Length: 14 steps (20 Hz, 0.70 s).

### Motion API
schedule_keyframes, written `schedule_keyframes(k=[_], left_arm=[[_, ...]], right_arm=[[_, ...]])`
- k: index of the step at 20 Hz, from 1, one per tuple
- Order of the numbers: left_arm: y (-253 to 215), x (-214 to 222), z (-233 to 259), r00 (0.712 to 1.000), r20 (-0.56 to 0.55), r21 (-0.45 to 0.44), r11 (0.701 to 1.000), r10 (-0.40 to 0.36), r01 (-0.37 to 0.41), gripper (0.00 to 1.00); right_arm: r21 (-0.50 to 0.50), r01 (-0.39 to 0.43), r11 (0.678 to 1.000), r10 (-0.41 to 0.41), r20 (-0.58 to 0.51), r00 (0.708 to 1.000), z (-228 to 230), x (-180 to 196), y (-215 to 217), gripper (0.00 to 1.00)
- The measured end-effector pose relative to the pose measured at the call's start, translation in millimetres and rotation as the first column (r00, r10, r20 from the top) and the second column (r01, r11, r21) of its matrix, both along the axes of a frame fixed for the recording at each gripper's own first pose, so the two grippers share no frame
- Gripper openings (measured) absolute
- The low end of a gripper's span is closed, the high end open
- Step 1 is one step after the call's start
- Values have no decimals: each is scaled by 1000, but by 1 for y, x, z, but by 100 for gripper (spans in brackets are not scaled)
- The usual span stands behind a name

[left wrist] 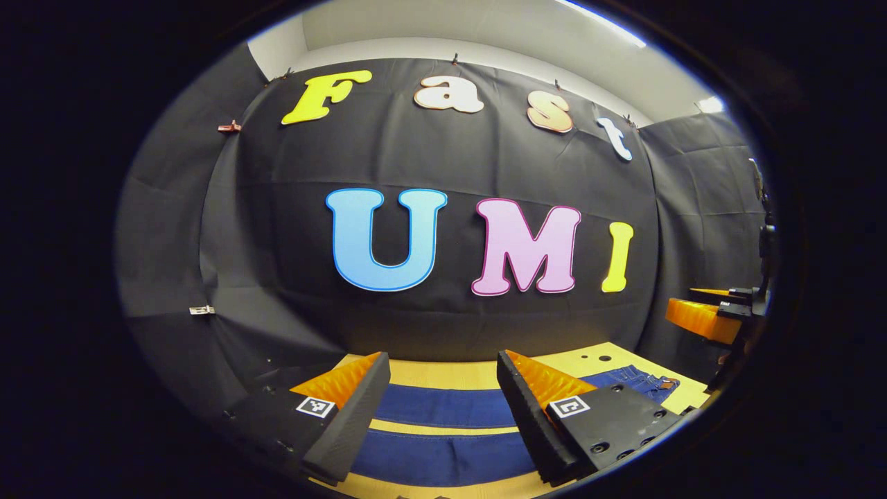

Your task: Grasp the waist and the cuffs of the jeans and fold them to make the two legs overlap; first hold the waist and fold one-third of the jeans toward the cuffs, then hold the cuffs and fold the remaining one-third in the same direction to finish folding.

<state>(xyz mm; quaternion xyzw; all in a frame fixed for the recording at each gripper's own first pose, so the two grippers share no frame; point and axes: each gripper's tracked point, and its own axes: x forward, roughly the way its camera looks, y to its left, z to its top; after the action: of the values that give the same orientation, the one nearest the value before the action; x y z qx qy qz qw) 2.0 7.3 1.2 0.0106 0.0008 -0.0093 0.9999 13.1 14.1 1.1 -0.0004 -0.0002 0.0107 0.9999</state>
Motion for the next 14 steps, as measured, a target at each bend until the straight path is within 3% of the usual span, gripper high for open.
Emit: schedule_keyframes(k=[4,8,11,14], left_arm=[[8,1,-6,1000,-12,-44,999,12,-13,97],[27,7,-16,1000,-23,-30,999,15,-16,96],[59,14,-33,998,-55,65,998,1,3,96],[103,20,-67,987,-158,267,961,-23,65,98]], right_arm=[[-11,-12,1000,12,-1,1000,-2,1,5,96],[-8,-19,1000,19,-25,1000,-9,0,8,93],[-12,-14,1000,14,-33,999,-12,-2,6,96],[-31,9,999,-11,-63,998,-22,-4,-1,96]])
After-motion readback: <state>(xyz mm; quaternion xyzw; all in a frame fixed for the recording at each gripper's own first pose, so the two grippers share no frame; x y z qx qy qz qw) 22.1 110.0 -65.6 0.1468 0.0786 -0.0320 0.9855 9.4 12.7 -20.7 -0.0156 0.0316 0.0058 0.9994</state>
